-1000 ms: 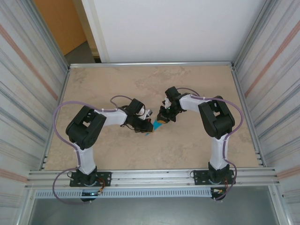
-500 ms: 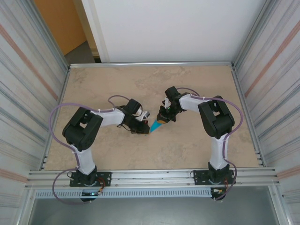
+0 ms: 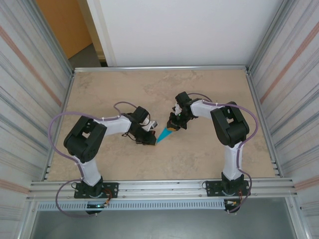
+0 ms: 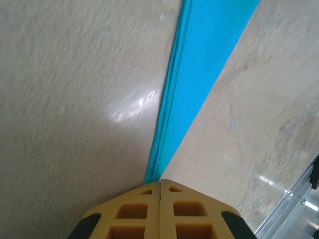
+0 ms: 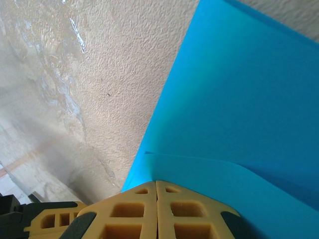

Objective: Fold a paper plane with a square sheet of paper (pick it up from the middle)
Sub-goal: Fold the wing for the fifth time at the center of the table.

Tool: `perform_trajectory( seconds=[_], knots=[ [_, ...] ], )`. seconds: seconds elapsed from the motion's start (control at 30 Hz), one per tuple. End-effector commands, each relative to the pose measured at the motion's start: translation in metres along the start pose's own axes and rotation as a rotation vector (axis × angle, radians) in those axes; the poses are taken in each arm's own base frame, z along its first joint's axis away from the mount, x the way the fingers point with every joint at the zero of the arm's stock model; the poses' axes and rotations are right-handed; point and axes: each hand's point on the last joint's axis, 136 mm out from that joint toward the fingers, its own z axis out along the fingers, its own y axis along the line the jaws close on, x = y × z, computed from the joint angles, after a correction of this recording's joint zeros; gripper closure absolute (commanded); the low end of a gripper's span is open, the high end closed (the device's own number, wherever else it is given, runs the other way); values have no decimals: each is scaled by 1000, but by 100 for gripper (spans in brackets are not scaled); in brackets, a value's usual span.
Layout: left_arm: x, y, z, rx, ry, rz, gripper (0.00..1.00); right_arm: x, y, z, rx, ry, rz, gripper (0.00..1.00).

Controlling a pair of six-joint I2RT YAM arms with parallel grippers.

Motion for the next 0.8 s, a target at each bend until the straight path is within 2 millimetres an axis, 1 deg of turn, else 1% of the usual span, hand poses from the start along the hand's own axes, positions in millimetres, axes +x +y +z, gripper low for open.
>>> perform_trajectory(
  seconds=[0.0, 0.13, 0.2, 0.27, 0.33, 0.43, 0.53, 0.67, 0.77],
  knots=[
    [29, 12, -11, -71, 66, -45, 100, 27, -95, 35, 328, 78, 93, 94],
    [-4, -26, -33, 52, -89, 8, 100, 23, -81, 30, 287, 64, 82, 93],
    [-19, -41, -39, 105, -153, 19, 97, 20, -72, 28, 253, 56, 84, 93],
    [-32, -52, -39, 137, -193, 24, 96, 16, -63, 27, 211, 47, 88, 93],
    [-42, -55, -31, 134, -200, 6, 95, 12, -54, 25, 175, 39, 90, 93],
    [-52, -49, -15, 116, -181, -47, 95, 6, -41, 21, 131, 25, 85, 92],
    [-61, -47, -6, 126, -175, -69, 96, 1, -32, 17, 101, 13, 77, 92],
    [-67, -45, 2, 121, -166, -80, 97, -2, -27, 13, 78, 5, 73, 92],
    [-65, -35, 8, 82, -147, -108, 98, -4, -19, 10, 47, -4, 55, 92]
  ],
)
